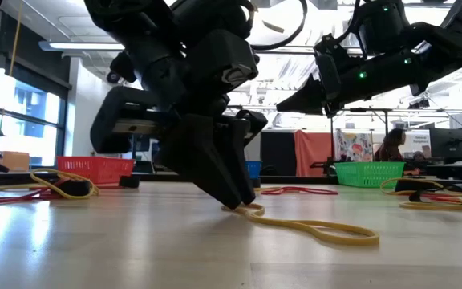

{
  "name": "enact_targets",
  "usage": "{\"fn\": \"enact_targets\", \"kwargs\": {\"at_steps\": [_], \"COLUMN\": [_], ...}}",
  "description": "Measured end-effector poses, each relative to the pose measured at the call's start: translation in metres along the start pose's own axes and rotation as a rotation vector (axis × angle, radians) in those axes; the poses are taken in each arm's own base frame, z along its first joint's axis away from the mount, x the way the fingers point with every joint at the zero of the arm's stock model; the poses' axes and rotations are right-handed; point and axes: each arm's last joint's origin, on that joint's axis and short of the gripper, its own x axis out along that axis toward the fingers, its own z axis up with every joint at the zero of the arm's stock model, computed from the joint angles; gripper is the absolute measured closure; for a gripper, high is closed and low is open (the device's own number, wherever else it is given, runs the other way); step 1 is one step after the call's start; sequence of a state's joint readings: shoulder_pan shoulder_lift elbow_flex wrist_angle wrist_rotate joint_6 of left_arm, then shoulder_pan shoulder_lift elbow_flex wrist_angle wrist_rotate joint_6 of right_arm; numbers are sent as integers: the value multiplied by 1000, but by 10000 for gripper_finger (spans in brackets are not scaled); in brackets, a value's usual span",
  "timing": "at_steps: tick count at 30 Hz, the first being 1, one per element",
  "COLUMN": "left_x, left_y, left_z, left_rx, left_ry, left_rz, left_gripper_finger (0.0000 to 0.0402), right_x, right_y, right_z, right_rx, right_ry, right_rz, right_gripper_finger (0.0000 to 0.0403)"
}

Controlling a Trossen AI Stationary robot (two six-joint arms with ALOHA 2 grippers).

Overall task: Sort rubber bands into baskets
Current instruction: Put the yellow rubber band into the red bin

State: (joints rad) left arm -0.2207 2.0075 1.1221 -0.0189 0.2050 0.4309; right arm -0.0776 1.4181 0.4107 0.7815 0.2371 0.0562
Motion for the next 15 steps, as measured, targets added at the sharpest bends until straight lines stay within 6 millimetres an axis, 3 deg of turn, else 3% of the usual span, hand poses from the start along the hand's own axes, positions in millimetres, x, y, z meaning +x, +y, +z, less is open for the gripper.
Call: {"fn": "enact_targets", "kwargs": {"at_steps": [15], "left_x": [4], "left_y": [10], "left_z": [-12], "left_rx": [-61], "left_ry": [17], "left_rz": [-56], "left_gripper_finger": [321], "right_x": [0], "right_y": [0], "right_z": [0], "right_rx": [16], "right_ry": [-1], "right_rz": [0], "right_gripper_finger": [403]}}
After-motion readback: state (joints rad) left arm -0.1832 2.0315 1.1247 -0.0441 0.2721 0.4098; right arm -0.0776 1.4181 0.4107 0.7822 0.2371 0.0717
